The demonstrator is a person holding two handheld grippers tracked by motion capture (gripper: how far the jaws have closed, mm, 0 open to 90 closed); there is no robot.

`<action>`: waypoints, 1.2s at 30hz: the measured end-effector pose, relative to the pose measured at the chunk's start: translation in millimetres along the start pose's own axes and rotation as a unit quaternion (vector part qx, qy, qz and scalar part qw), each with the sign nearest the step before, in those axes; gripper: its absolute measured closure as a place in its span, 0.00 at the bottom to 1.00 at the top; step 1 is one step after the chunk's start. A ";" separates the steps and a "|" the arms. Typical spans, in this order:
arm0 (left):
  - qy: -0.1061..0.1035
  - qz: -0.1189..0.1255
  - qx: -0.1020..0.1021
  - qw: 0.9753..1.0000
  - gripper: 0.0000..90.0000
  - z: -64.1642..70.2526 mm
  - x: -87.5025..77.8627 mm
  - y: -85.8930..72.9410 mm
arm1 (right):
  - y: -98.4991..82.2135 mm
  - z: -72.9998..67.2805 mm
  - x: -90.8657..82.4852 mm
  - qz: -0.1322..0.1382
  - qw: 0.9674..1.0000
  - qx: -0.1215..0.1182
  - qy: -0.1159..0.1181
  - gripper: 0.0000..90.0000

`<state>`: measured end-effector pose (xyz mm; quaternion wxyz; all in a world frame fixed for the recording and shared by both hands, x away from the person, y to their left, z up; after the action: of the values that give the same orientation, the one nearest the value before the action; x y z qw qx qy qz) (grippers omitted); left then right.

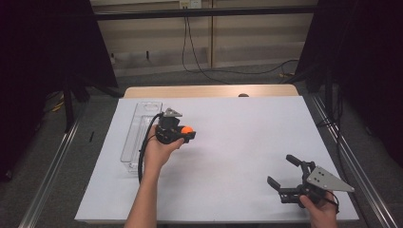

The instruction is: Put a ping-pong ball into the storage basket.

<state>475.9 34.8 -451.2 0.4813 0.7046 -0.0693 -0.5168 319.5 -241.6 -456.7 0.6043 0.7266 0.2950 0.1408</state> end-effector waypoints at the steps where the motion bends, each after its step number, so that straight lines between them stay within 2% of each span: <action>1: 0.000 0.000 0.000 1.000 0.57 -0.2 -0.2 -0.1 | 0.0 0.0 0.0 0.000 1.000 0.000 0.000 0.01; 11: 0.001 -0.010 0.006 1.000 0.57 -1.5 -1.2 -2.8 | 0.2 0.0 -0.3 0.001 1.000 0.000 0.000 0.01; 20: 0.002 -0.008 0.000 1.000 0.57 -4.0 -4.0 -3.9 | 0.1 -0.1 -0.2 0.000 1.000 0.000 0.000 0.01; 24: 0.002 -0.010 0.004 1.000 0.56 -5.3 -5.3 -4.6 | 0.1 -0.7 -0.2 0.000 1.000 0.000 0.001 0.01; 36: 0.006 -0.006 -0.006 1.000 0.57 -8.5 -9.2 -5.2 | 0.1 -0.7 -0.3 0.000 1.000 0.001 0.001 0.01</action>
<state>476.4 48.1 -449.0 0.4829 0.7050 -0.0592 -0.5160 318.8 -241.2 -456.4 0.6035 0.7268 0.2958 0.1416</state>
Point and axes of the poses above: each handheld gripper's, and its own axes: x roughly forward along the jaws, y roughly out of its top, z roughly to its right, the point moved 10 cm from there along x, roughly forward along the jaws, and after that the axes turned 13 degrees about x, right-handed, at the moved point
